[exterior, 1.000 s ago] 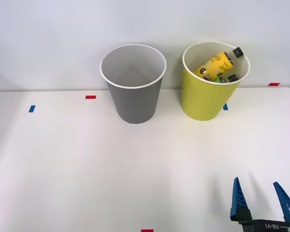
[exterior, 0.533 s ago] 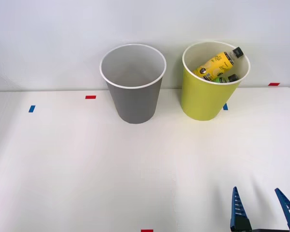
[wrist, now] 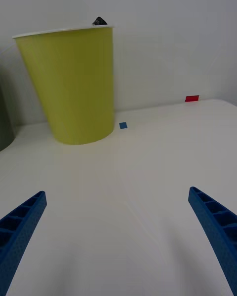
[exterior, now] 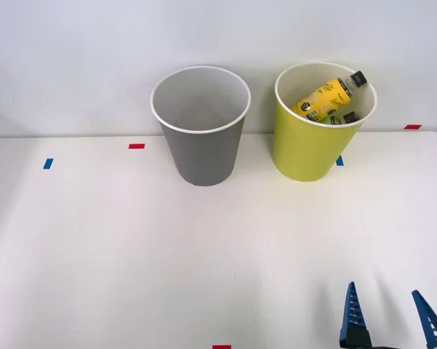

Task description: Put cans in the gray bin, plastic bottles in the light green bin

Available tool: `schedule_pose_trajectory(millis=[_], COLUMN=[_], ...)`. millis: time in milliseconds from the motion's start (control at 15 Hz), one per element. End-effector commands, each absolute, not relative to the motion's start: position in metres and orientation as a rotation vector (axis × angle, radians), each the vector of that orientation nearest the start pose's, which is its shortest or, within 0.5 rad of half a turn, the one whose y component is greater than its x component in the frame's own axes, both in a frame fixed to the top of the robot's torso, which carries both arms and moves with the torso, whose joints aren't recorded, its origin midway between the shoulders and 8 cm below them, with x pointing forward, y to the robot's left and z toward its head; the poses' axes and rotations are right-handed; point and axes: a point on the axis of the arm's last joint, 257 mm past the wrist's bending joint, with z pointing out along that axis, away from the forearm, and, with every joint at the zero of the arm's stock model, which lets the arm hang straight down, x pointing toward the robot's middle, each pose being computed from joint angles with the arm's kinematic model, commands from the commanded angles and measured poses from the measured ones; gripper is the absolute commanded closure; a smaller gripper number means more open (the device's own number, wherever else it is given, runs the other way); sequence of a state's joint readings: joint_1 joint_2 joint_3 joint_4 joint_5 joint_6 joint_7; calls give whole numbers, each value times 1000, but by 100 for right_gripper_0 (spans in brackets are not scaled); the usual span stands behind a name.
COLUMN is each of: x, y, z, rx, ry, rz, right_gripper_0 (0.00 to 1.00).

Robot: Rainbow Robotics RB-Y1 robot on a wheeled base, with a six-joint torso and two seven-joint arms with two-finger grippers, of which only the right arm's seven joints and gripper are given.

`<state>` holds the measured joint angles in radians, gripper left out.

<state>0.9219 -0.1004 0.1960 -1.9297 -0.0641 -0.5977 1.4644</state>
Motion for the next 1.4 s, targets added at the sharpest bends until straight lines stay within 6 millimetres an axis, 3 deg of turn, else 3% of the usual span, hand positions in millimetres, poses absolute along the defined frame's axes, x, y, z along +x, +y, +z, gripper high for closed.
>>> schedule_pose_trajectory(millis=[67, 400, 667, 1400], x=[255, 243, 237, 235], y=[-262, -264, -263, -261], z=[-252, -254, -279, -279], rx=[225, 218, 205, 173], ry=[1466, 1477, 1466, 1468], rz=[61, 59, 55, 52], right_gripper_0=[0, 0, 0, 0])
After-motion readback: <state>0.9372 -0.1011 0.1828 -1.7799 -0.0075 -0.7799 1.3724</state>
